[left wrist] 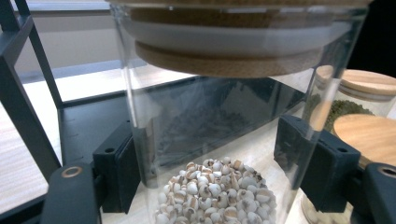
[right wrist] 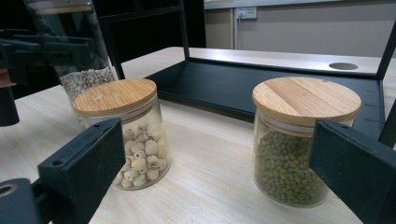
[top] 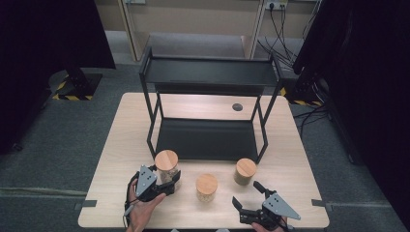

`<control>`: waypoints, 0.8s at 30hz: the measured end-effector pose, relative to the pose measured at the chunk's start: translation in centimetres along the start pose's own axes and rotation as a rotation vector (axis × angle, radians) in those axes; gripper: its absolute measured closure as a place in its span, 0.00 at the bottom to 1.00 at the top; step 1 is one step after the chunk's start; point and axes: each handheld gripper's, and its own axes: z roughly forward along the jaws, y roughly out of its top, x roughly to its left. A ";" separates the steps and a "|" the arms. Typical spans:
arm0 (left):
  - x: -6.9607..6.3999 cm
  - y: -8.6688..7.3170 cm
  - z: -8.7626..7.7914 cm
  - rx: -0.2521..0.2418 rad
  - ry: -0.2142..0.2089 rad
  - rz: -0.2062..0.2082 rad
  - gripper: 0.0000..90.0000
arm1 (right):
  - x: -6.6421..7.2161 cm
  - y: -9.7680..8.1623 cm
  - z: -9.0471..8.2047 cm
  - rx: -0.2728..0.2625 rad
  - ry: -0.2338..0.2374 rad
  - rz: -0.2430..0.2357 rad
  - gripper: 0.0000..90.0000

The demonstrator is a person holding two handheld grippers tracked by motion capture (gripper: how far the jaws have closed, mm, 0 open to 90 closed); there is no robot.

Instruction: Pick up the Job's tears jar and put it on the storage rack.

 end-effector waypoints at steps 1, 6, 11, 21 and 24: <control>0.1 0.2 0.1 0.000 0.000 0.000 0.28 | 0.0 0.0 0.0 0.001 0.000 0.000 0.05; 0.3 1.3 0.9 -0.003 -0.001 0.004 0.28 | -0.1 0.0 0.0 -0.001 0.001 0.004 0.05; 0.5 2.1 1.7 -0.005 -0.006 0.011 0.28 | -0.1 0.0 -0.1 -0.002 0.001 0.007 0.05; 0.7 3.1 3.2 -0.011 -0.001 0.009 0.28 | -0.3 -0.1 -0.3 -0.006 0.001 0.019 0.05; 0.9 3.3 3.6 -0.014 0.007 0.004 0.28 | -0.3 -0.1 -0.3 -0.005 0.004 0.018 0.05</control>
